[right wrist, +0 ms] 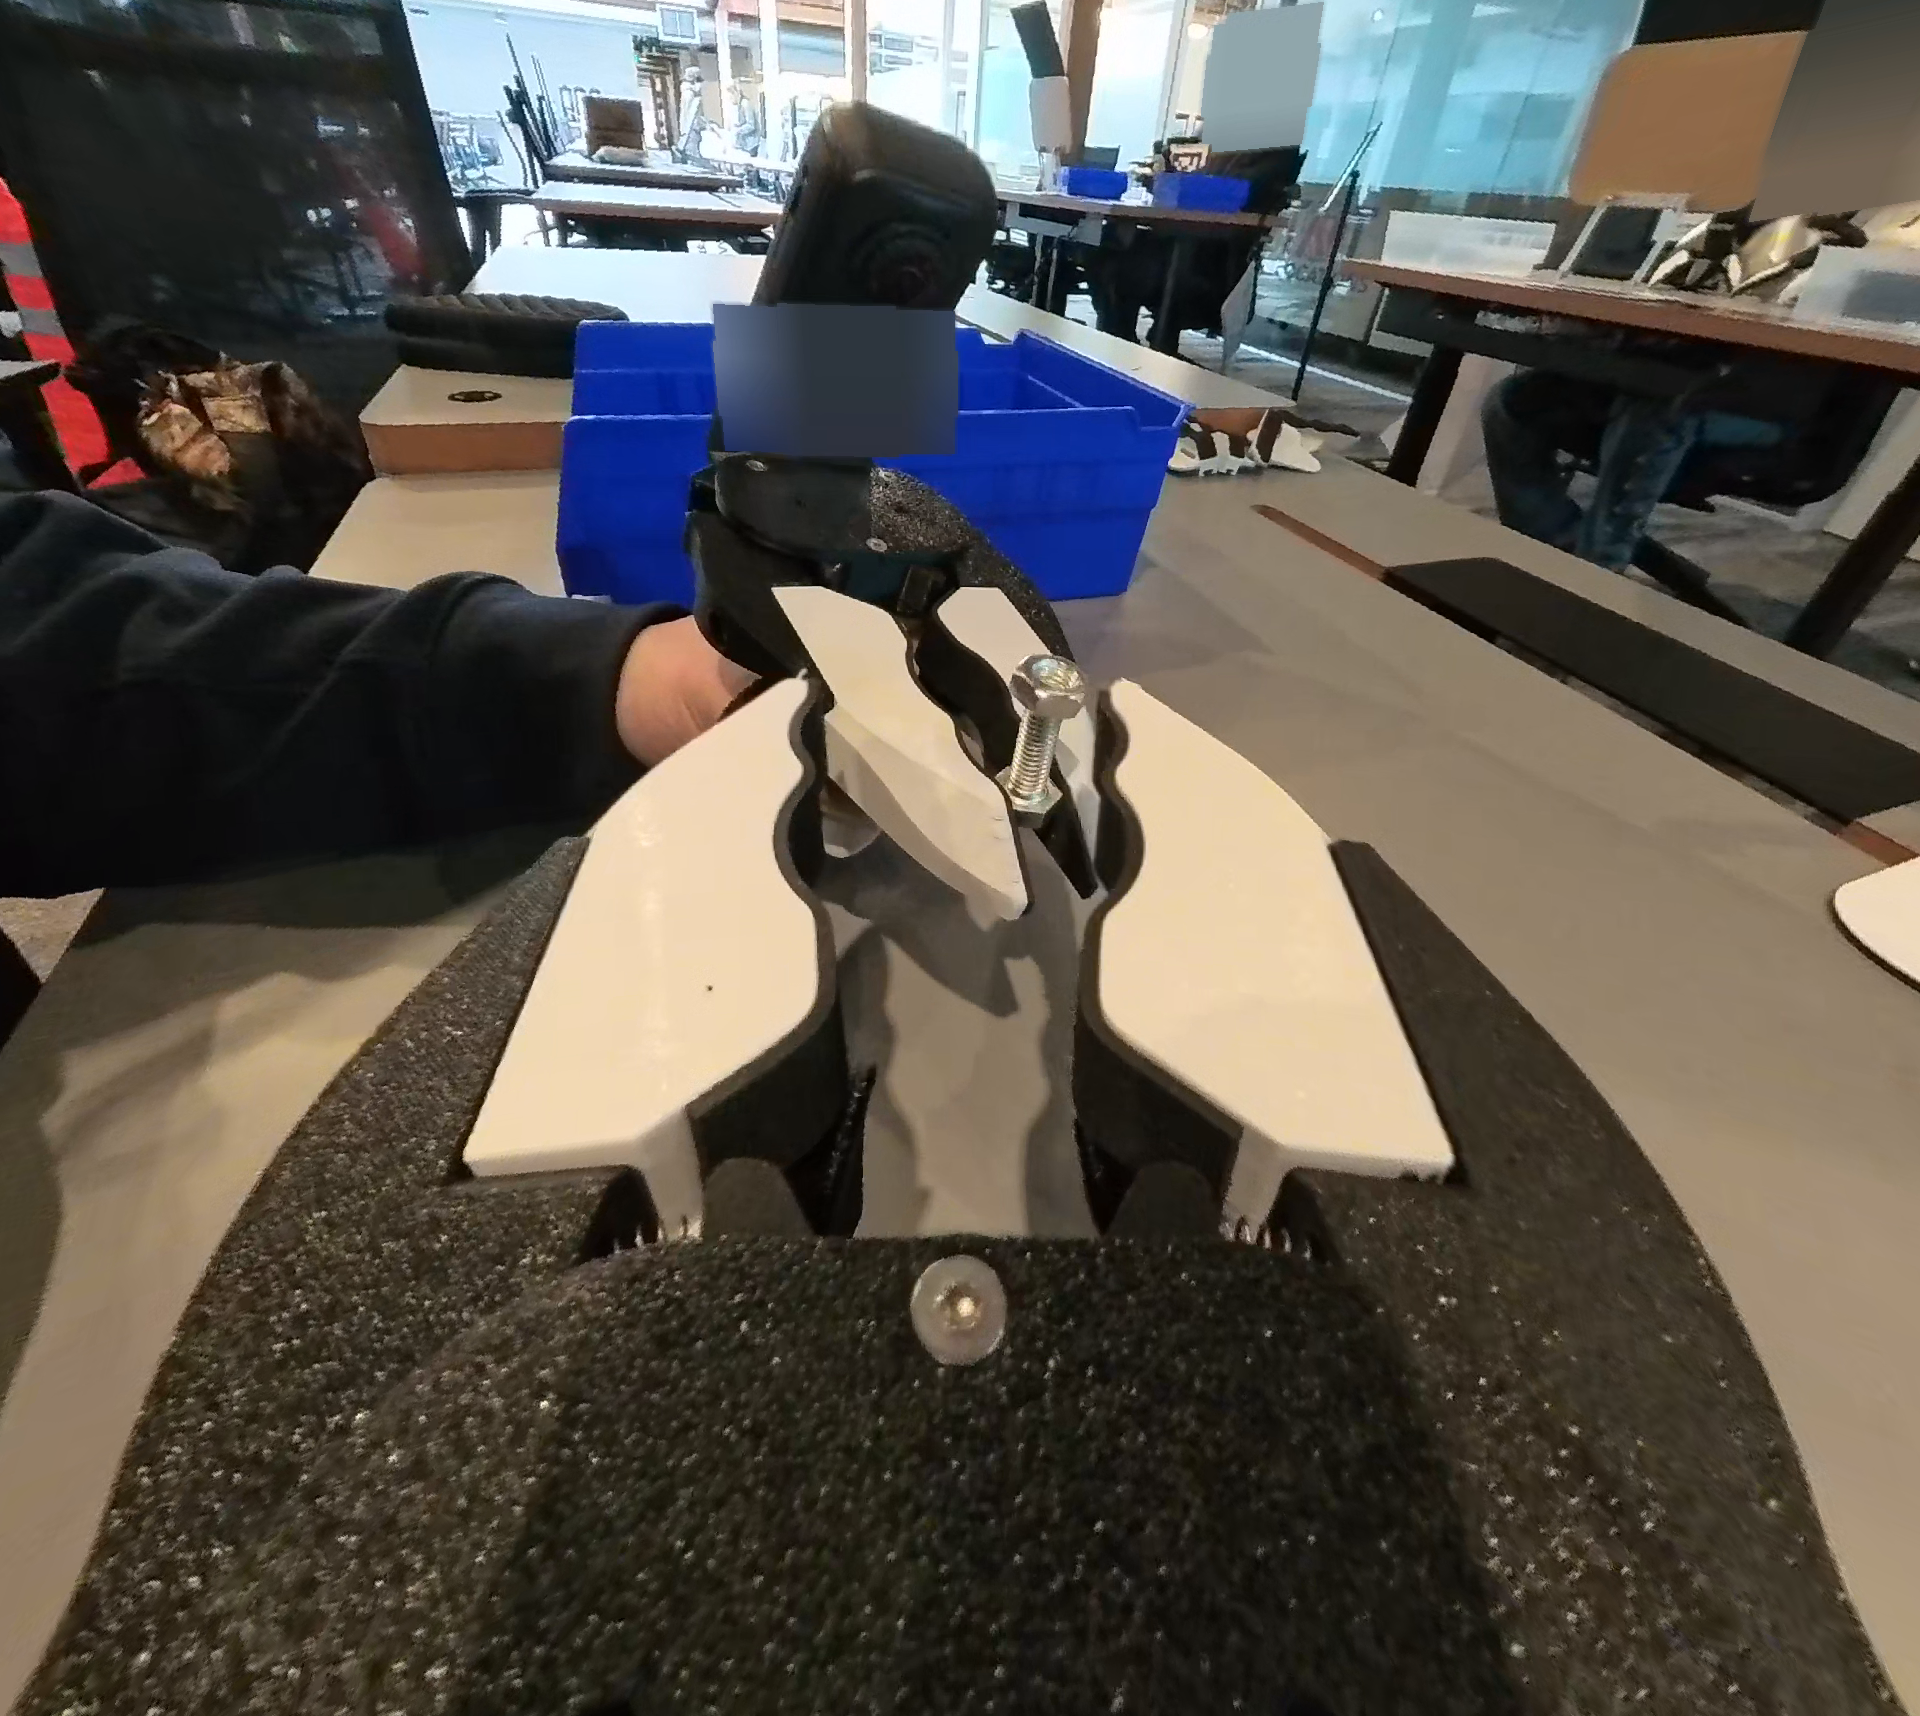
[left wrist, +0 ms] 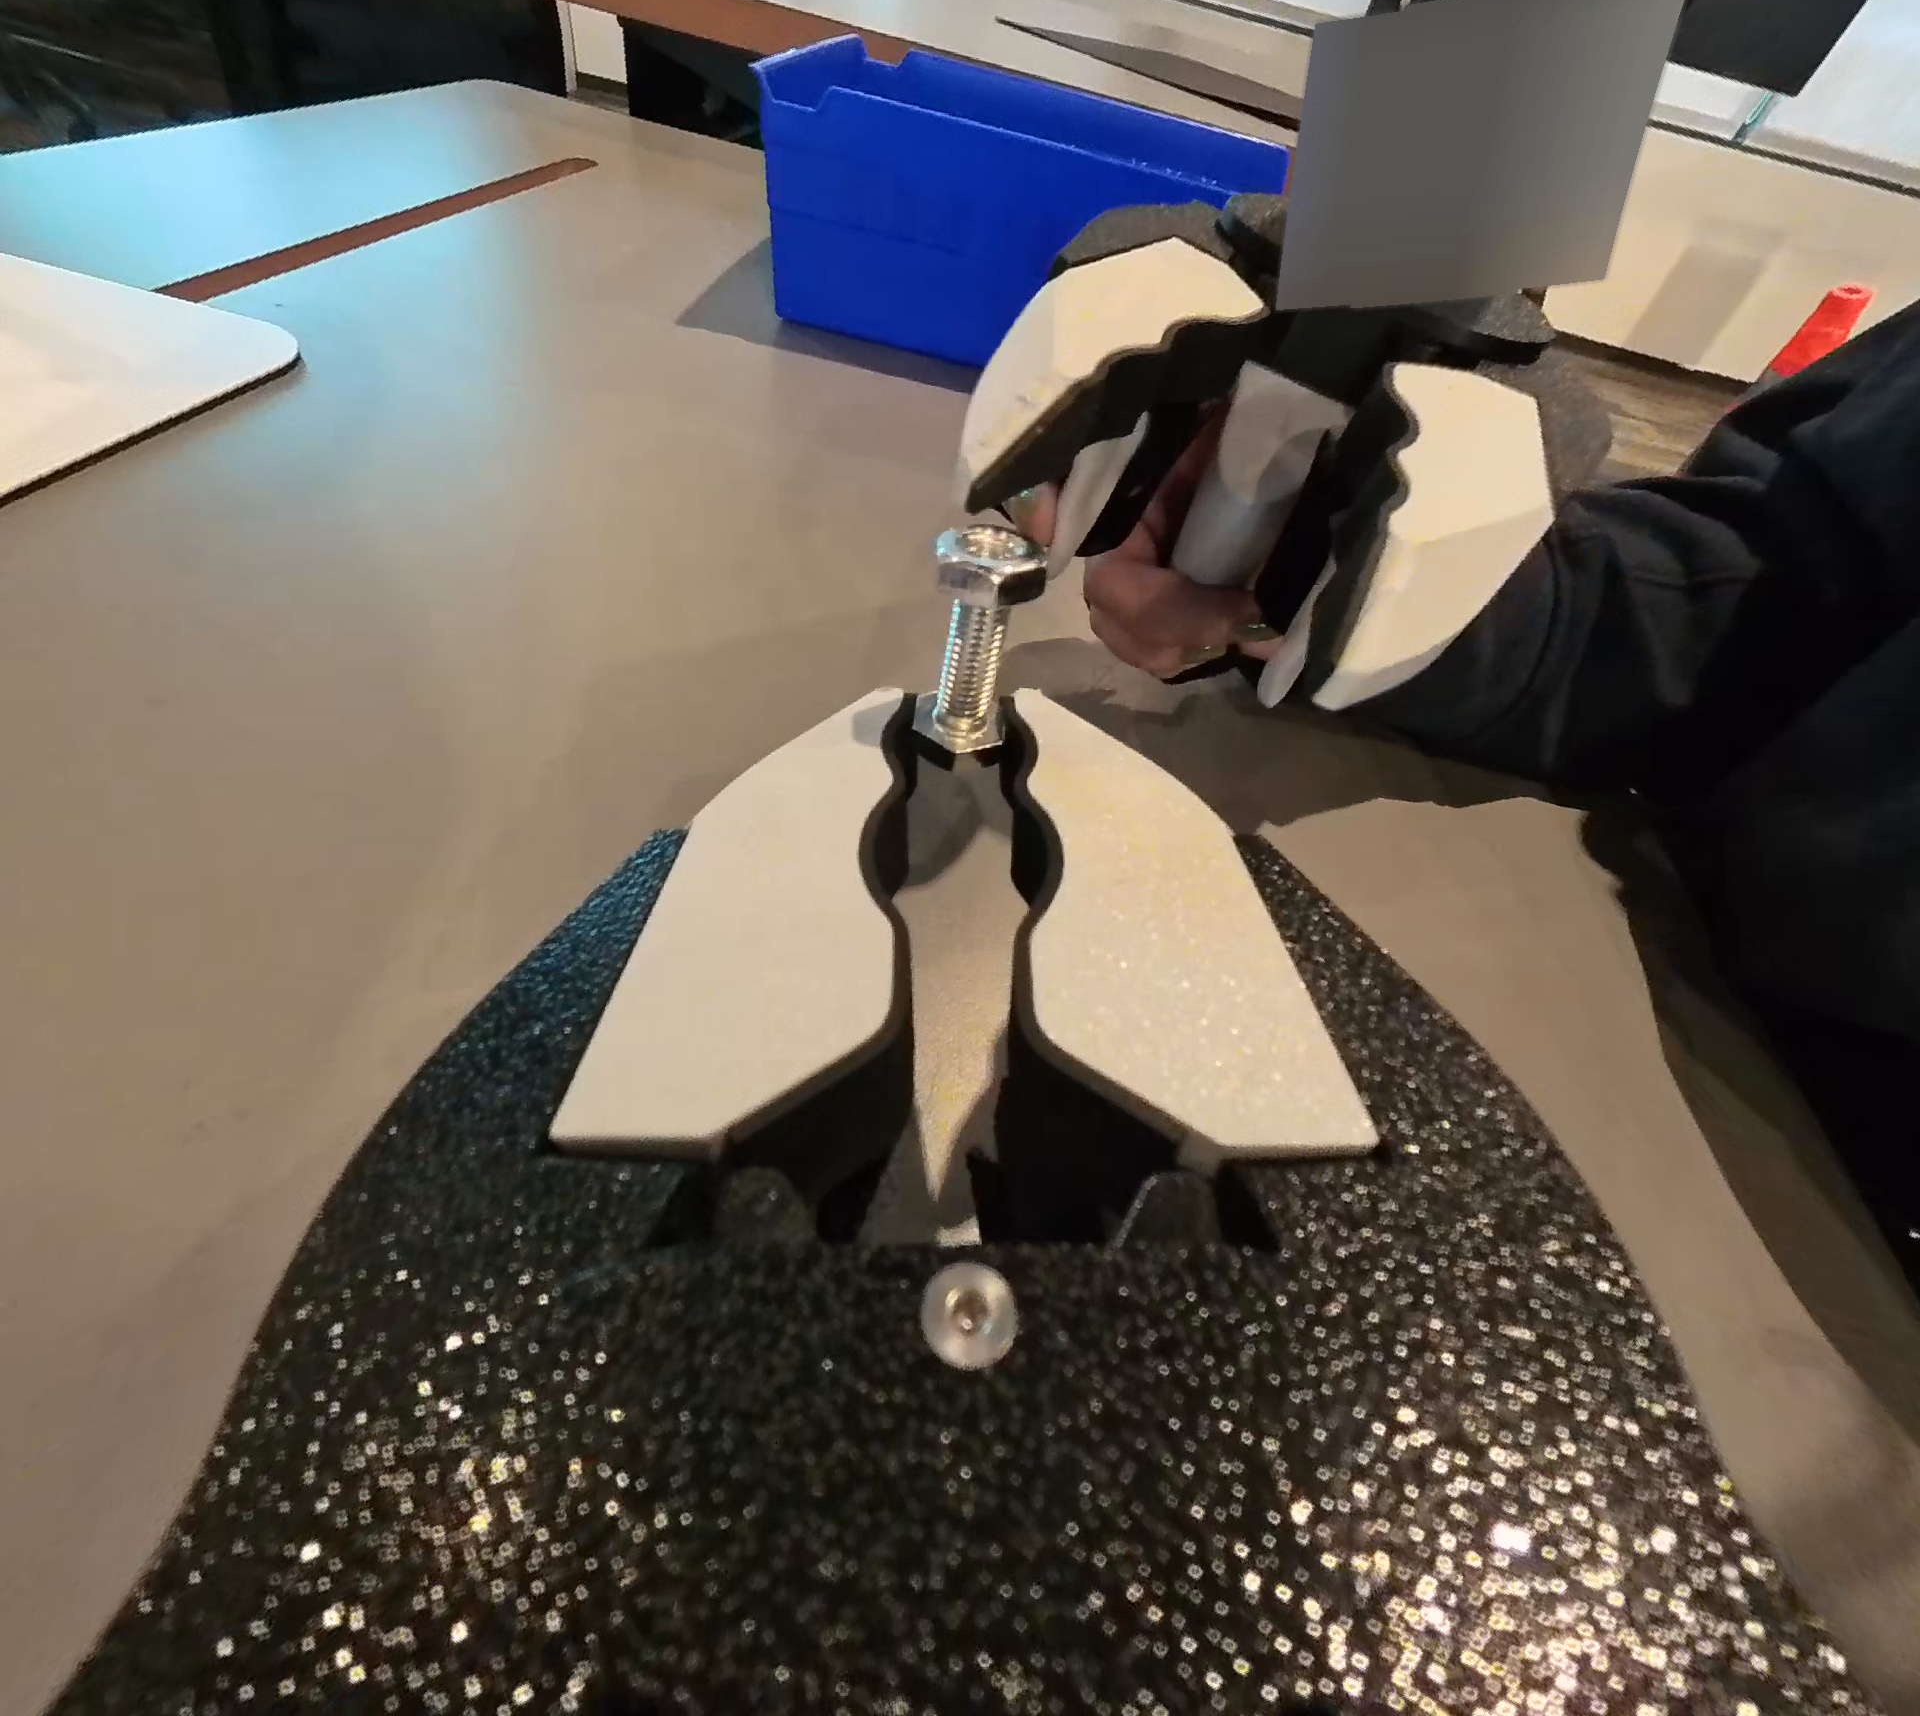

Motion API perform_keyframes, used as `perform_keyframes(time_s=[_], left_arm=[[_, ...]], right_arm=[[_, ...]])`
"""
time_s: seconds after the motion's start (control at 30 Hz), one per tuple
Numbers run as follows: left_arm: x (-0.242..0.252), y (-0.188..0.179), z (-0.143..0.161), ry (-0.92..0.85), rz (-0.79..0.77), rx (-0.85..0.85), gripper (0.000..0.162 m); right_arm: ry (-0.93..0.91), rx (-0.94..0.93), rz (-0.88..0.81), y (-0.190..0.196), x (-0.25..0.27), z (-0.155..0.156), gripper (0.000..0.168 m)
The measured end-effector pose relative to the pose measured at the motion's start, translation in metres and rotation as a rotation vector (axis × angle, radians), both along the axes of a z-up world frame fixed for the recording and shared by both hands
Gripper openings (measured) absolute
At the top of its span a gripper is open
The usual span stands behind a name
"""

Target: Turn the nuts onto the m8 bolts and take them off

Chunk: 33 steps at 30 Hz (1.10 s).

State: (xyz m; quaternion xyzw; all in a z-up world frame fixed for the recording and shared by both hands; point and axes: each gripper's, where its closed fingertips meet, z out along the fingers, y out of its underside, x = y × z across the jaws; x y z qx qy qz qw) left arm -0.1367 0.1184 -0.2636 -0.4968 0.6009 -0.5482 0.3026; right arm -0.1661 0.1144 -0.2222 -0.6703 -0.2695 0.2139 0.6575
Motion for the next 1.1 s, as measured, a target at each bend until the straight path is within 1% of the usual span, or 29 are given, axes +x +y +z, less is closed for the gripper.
perform_keyframes(time_s=[0.13, 0.37, 0.47, 0.67, 0.77, 1.0, 1.07, 1.1], left_arm=[[0.0002, -0.0012, -0.0007, 0.004, -0.006, 0.001, 0.014], [0.0002, -0.0012, -0.0007, 0.004, -0.005, 0.001, 0.014], [0.0003, -0.0018, -0.0007, 0.005, -0.009, 0.0, 0.014], [0.0007, -0.0034, -0.0011, 0.008, -0.015, 0.001, 0.014], [0.0004, -0.0029, -0.0004, 0.004, -0.014, -0.004, 0.014], [0.0007, -0.0039, -0.0009, 0.008, -0.02, 0.0, 0.014], [0.0006, -0.0033, -0.0004, 0.005, -0.017, -0.004, 0.014], [0.0005, -0.0031, -0.0001, 0.004, -0.016, -0.005, 0.014]], right_arm=[[-0.015, -0.004, -0.002, 0.0008, -0.0014, -0.0021, 0.048], [-0.067, -0.008, -0.005, -0.0005, 0.0022, -0.0046, 0.039], [-0.035, 0.001, -0.011, -0.0003, 0.005, -0.0008, 0.041], [-0.061, 0.006, -0.012, 0.0011, 0.0004, -0.0041, 0.044], [-0.06, 0.006, -0.008, -0.0007, 0.0035, -0.0025, 0.033], [-0.06, 0.016, -0.019, 0.0014, 0.0021, -0.0025, 0.045], [-0.073, 0.012, -0.008, 0.0005, 0.0002, -0.0041, 0.044], [-0.08, 0.007, 0.001, -0.0007, 0.0005, -0.0046, 0.04]])
